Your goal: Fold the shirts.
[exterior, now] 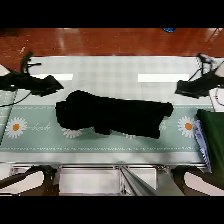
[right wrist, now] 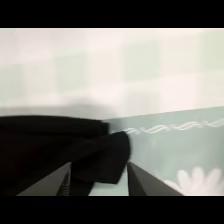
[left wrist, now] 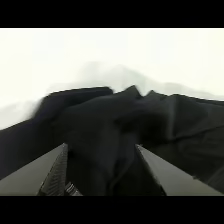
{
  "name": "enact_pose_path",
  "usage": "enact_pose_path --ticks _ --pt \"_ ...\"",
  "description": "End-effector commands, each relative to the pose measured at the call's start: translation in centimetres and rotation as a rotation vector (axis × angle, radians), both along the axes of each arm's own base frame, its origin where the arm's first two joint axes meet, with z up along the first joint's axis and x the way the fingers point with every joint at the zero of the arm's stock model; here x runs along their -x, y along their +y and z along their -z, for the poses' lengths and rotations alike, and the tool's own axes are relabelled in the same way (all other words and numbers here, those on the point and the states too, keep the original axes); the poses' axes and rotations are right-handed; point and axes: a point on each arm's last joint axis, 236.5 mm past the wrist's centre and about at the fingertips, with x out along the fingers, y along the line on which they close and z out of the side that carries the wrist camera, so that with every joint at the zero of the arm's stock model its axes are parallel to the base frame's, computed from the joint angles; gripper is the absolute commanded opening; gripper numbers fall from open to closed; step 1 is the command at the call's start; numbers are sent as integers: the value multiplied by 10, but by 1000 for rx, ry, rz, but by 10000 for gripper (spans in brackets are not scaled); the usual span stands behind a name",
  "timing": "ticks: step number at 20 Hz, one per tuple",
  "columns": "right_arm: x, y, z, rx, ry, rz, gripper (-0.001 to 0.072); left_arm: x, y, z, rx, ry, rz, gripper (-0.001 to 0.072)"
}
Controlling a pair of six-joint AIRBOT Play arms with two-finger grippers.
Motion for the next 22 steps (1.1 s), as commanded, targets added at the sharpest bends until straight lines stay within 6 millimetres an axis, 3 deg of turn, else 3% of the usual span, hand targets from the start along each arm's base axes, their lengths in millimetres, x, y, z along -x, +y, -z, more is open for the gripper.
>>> enact_pose_path --ticks 1,3,6,10,15,18,22 --pt "26 -60 -16 9 12 160 408 36 39 -9 6 56 -76 509" --pt "51 -67 5 -61 -10 264 408 78 41 16 35 134 -127 509" --pt "85 -31 49 -208 -17 275 407 146 19 62 79 256 -118 509" --pt "108 14 75 -356 4 241 407 178 -32 78 242 322 -105 509" --pt "107 25 76 -403 -6 235 407 181 -78 98 292 317 -112 509" --pt "106 26 75 -414 -9 236 407 159 -103 101 287 229 -161 508" --pt "108 28 75 -417 -2 231 407 126 -111 105 255 141 -334 508"
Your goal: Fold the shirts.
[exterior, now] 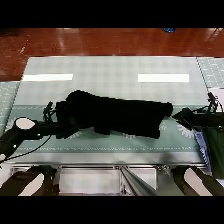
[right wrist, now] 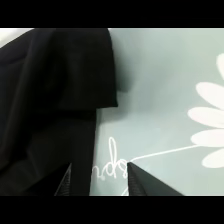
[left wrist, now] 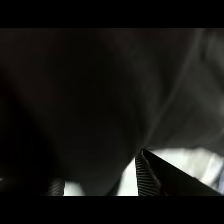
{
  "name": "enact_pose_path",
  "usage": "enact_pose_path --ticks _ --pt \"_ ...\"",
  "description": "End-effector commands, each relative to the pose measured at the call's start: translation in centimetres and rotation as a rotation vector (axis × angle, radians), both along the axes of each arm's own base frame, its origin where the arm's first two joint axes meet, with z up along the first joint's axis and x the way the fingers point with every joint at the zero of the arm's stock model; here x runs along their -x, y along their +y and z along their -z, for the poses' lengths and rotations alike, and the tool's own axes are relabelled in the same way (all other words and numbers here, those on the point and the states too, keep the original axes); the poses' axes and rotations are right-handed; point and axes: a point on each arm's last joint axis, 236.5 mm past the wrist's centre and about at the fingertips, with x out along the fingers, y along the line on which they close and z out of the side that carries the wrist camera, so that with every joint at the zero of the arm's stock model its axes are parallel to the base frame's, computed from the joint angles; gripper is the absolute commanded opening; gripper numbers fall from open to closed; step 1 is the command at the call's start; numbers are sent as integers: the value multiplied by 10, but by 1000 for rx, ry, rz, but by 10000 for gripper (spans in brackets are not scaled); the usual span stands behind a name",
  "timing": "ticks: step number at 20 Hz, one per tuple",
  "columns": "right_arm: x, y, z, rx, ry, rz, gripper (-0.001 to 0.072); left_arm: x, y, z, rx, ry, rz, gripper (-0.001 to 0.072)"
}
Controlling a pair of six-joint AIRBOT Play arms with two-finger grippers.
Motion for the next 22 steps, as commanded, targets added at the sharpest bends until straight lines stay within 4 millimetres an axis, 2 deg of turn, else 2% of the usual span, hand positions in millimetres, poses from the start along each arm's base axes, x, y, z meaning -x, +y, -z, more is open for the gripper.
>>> enact_pose_path --ticks 1,4,5,6,10,11,12,16,19,22 --pt "1 3 0 -12 0 -8 407 -31 -5 1 -28 -71 -174 508" --pt "0 0 1 5 -3 -5 407 -27 -7 4 -29 -60 -153 494" --pt "-1 -1 1 8 -6 -3 407 -27 -8 4 -29 -60 -146 434" --pt "-1 -2 1 9 -8 -1 407 -27 -8 4 -30 -61 -145 338" --pt "-1 -2 1 9 -8 -1 407 -34 -3 10 -76 -106 -112 309" --pt "-1 -2 1 8 -8 -1 407 -33 -4 16 -88 -96 -84 99" --pt "-1 -1 1 7 -7 -2 407 -32 -6 20 -94 -90 -52 19" --pt "-1 -2 1 13 -8 -1 407 -38 -20 6 -74 -118 47 18" --pt "-13 -13 0 45 -49 40 407 -48 -25 -7 -61 -146 57 18" --pt "-25 -18 2 41 -68 72 407 -50 -26 -10 -59 -154 57 18"
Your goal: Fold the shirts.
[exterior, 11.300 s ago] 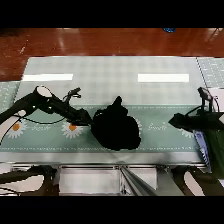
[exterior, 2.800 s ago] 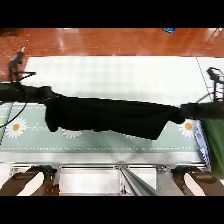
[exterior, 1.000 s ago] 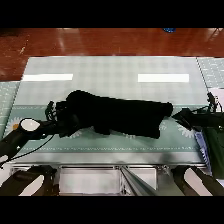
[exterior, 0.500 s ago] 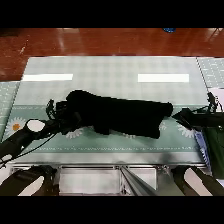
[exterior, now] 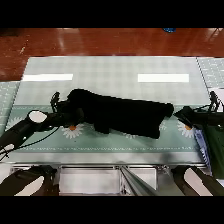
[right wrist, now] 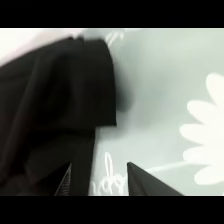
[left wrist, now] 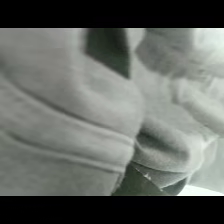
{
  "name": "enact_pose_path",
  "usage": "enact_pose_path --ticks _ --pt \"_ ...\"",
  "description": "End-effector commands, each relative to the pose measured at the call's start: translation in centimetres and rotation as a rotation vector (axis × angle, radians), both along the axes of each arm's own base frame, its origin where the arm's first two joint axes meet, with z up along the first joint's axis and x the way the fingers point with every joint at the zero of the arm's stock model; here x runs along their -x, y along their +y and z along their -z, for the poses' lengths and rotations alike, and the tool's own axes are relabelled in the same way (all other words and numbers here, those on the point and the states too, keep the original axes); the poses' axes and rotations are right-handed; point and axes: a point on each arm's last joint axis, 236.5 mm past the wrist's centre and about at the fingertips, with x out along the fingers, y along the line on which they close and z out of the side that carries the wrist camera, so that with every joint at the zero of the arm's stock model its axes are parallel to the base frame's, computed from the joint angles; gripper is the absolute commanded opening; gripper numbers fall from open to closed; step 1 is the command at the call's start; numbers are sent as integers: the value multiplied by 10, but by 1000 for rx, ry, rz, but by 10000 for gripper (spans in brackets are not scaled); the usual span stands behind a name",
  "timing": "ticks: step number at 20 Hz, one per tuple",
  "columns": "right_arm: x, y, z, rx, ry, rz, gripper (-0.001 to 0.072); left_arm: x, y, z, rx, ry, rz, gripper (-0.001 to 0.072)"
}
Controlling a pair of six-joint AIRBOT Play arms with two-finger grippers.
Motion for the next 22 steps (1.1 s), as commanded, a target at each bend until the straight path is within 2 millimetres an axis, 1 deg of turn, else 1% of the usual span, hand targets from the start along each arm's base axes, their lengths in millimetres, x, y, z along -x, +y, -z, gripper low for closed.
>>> enact_pose_path --ticks 1,3,5,8,9,12,13,14,15,16,17,18,19,20,21,22 --pt "-13 -7 6 -5 -4 29 407 -1 -4 -5 6 -6 22 18" --pt "-18 -7 20 -32 40 20 407 1 -5 -5 10 0 29 18" --pt "-28 -4 32 -78 58 7 407 2 -5 -5 11 3 32 18" --pt "-53 6 40 -162 40 -5 407 3 -6 -5 13 8 36 18" --pt "-60 8 43 -166 40 -10 407 3 -6 -5 13 8 36 18" --pt "-80 22 51 -162 46 -70 405 3 -6 -5 13 8 36 18" --pt "-86 25 52 -161 45 -87 365 3 -6 -5 14 8 36 18" --pt "-91 29 51 -160 42 -103 218 2 -6 -6 13 4 35 18" --pt "-95 32 48 -157 30 -130 21 -3 -3 -9 16 -5 25 18" --pt "-99 33 41 -159 11 -149 23 -10 0 -16 22 -20 13 18" --pt "-103 34 29 -171 0 -175 22 -22 5 -28 32 -44 -1 19" --pt "-107 33 11 -172 -20 -219 22 -39 13 -49 49 -87 -21 18" --pt "-113 30 -11 -157 -56 -255 22 -57 23 -74 63 -139 -45 18" --pt "-124 26 -43 -117 -120 -291 22 -77 36 -107 73 -210 -73 18" --pt "-136 21 -82 -65 -204 -315 22 -97 52 -149 76 -309 -105 18" --pt "-147 18 -124 -23 -292 -320 22 -114 68 -195 71 -415 -137 18"
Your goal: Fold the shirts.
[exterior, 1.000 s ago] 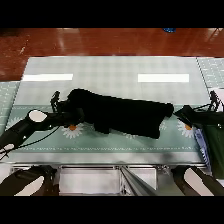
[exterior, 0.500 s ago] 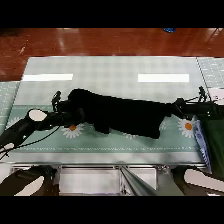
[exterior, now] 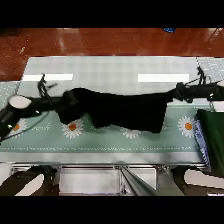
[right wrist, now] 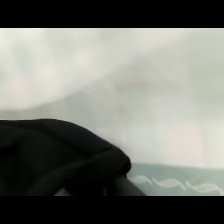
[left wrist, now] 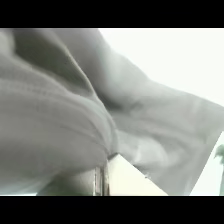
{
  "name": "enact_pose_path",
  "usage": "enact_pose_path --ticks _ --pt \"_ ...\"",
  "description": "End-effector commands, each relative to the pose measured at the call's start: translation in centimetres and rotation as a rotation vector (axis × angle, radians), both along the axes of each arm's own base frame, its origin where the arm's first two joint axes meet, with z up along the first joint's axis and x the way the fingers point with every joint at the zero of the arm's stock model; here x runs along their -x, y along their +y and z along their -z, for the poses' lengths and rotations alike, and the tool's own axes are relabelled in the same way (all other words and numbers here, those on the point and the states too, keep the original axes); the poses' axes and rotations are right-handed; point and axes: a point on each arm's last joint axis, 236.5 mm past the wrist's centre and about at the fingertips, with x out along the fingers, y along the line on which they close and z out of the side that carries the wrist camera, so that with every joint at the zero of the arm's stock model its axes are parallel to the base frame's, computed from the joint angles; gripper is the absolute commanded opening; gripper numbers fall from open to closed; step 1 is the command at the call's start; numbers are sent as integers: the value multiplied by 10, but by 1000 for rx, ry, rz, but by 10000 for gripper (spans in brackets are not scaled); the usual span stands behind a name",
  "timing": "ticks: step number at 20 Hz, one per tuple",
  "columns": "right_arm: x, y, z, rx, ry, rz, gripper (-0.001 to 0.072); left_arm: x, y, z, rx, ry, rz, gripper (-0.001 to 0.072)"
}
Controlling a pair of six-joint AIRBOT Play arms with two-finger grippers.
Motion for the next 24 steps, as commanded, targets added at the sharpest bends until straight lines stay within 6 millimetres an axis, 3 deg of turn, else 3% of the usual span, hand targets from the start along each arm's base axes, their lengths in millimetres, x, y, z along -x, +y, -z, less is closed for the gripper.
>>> enact_pose_path --ticks 1,2,4,7,9,11,14,16,18,21,24 --pt "-24 -6 -127 98 -258 -51 22 -47 50 -138 -2 -298 -97 18" --pt "-28 -7 -177 134 -369 -40 22 -54 64 -193 -17 -419 -124 18" --pt "-19 -3 -273 205 -581 -32 22 -47 82 -299 -55 -644 -153 18" --pt "33 15 -394 306 -862 -23 22 4 88 -435 -151 -963 -164 18" --pt "80 29 -447 378 -1006 -18 22 50 85 -498 -231 -1140 -172 18" --pt "128 40 -480 459 -1113 2 22 95 78 -538 -319 -1274 -179 18" --pt "188 45 -503 553 -1192 67 22 148 70 -562 -458 -1378 -206 18" --pt "218 47 -511 596 -1225 103 22 171 67 -559 -543 -1386 -211 18" --pt "239 46 -505 633 -1202 121 22 186 68 -549 -640 -1362 -216 18" --pt "249 35 -472 664 -1051 134 22 189 71 -518 -735 -1250 -175 18" --pt "236 36 -432 607 -917 85 22 155 78 -456 -701 -1038 -82 18"
